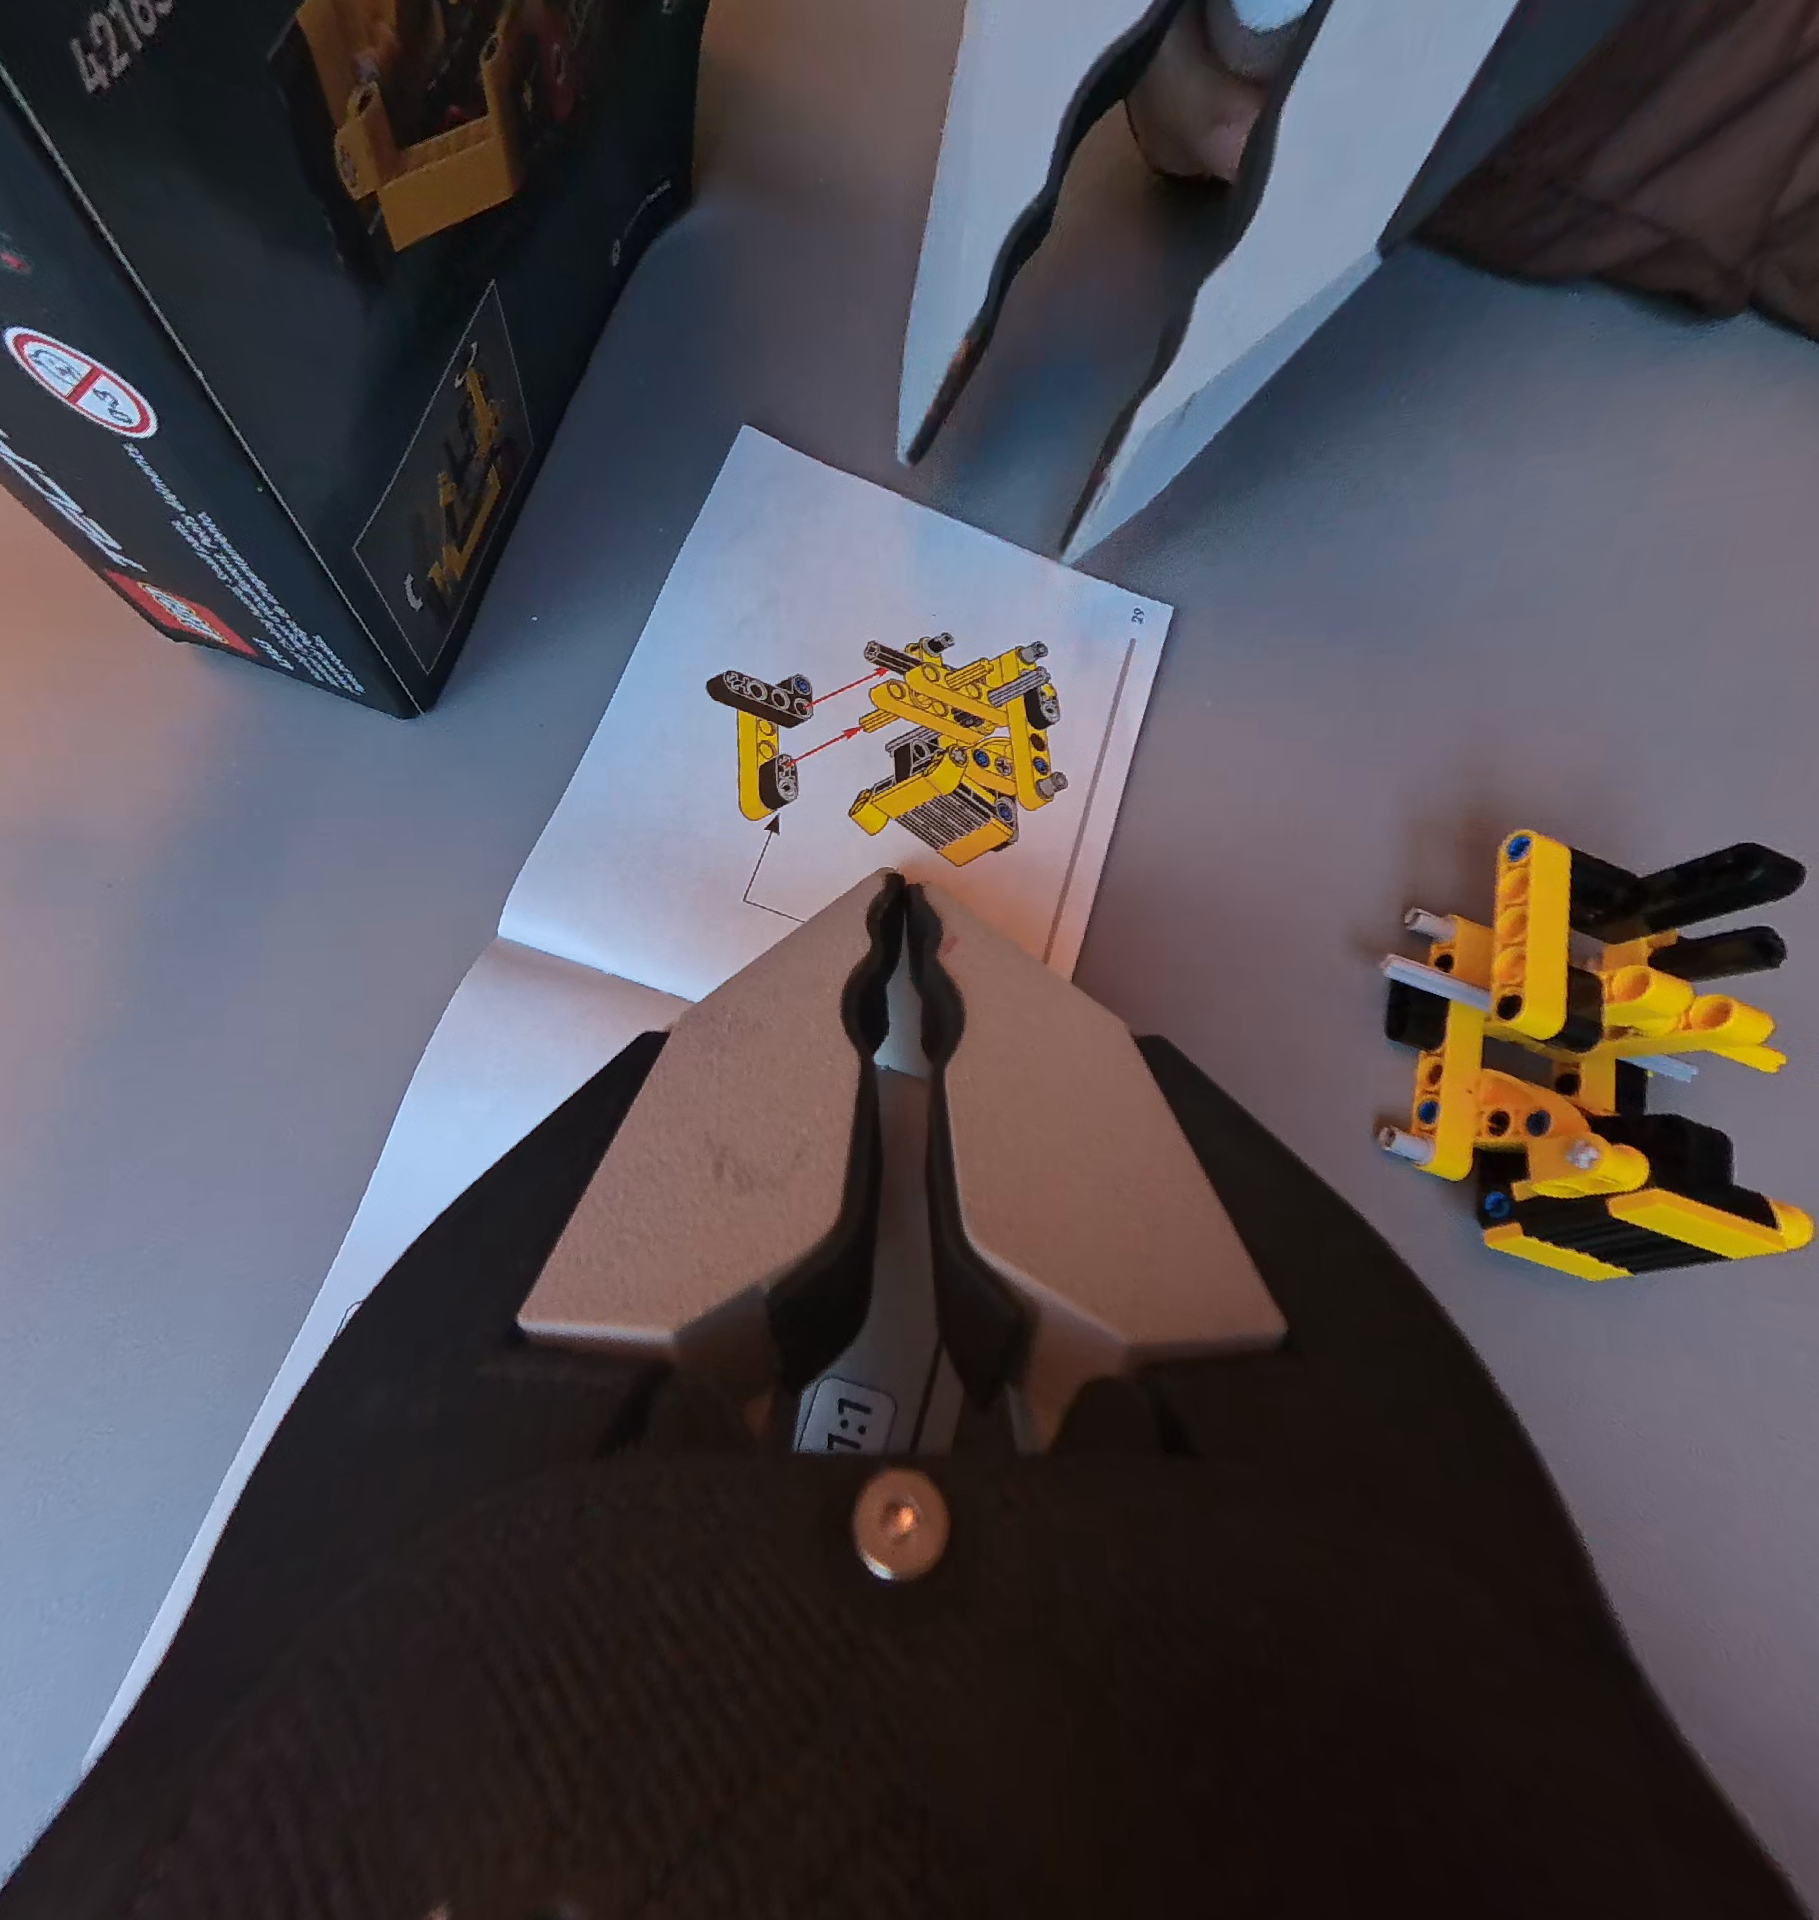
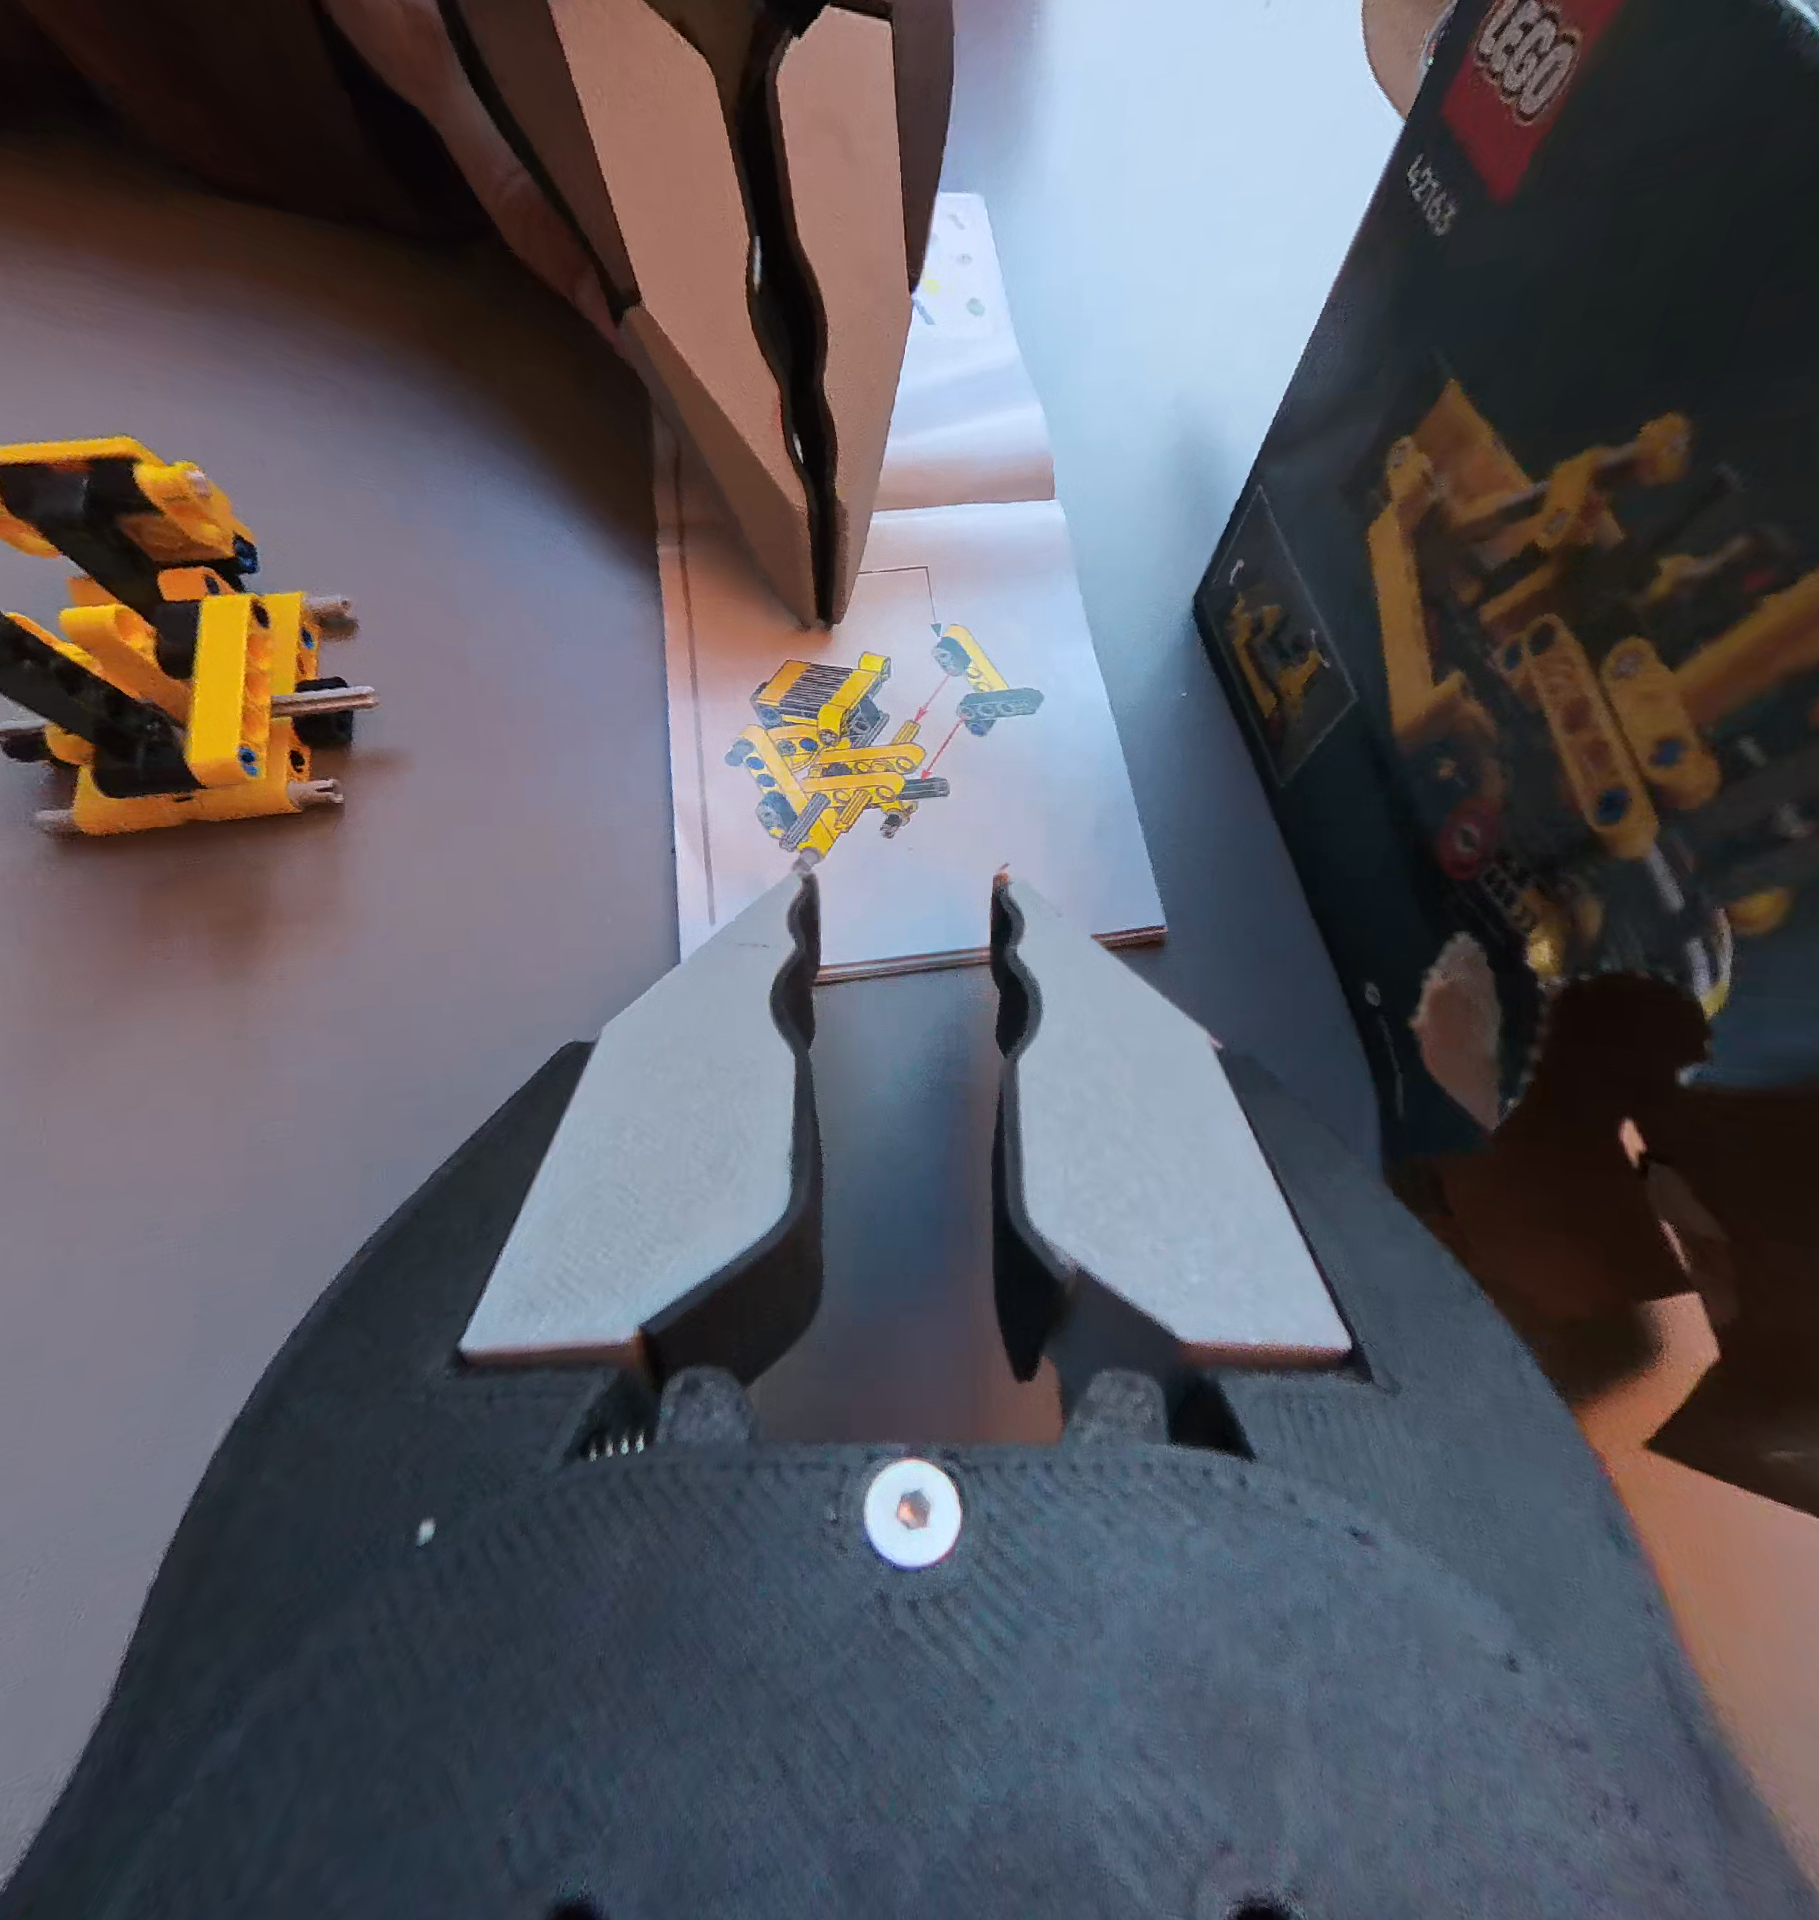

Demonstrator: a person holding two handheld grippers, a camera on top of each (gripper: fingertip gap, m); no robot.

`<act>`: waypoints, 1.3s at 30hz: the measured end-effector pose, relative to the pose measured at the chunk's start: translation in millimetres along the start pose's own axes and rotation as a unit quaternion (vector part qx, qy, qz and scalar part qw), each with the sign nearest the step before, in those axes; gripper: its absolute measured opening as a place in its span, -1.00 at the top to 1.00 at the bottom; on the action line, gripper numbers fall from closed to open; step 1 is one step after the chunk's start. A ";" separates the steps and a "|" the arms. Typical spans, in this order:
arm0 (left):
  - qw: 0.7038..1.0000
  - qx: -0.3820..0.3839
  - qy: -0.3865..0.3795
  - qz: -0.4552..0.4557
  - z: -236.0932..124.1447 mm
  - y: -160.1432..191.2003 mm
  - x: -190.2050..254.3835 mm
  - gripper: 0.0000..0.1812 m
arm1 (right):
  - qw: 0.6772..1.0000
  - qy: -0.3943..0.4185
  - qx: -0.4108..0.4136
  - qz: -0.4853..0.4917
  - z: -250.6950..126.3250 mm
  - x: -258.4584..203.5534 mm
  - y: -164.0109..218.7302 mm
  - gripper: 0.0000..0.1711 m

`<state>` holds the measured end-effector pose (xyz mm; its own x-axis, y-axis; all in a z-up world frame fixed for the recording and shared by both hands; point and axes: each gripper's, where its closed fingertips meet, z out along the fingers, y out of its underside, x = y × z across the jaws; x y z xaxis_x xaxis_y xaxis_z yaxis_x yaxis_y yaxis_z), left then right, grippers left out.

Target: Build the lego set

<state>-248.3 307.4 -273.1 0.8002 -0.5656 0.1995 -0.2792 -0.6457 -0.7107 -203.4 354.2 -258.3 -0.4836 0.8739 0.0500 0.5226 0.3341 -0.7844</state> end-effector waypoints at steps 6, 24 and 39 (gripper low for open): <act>1.000 0.001 0.001 0.000 0.0 0.1 0.0 1.00 | 1.000 -0.017 0.010 -0.005 -3.3 -8.3 1.9 0.59; 1.000 0.001 0.001 -0.004 -0.1 0.1 0.2 1.00 | 0.998 -0.032 -0.033 -0.052 12.6 -28.3 8.4 0.58; 1.000 0.001 0.003 -0.006 -0.2 0.1 0.0 1.00 | 0.998 -0.059 0.012 -0.013 10.5 -32.3 -11.1 1.00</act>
<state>-248.4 307.3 -273.1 0.8002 -0.5610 0.2119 -0.2685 -0.6512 -0.7098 -201.0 318.5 -257.7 -0.5775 0.8164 -0.0010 0.4920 0.3470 -0.7985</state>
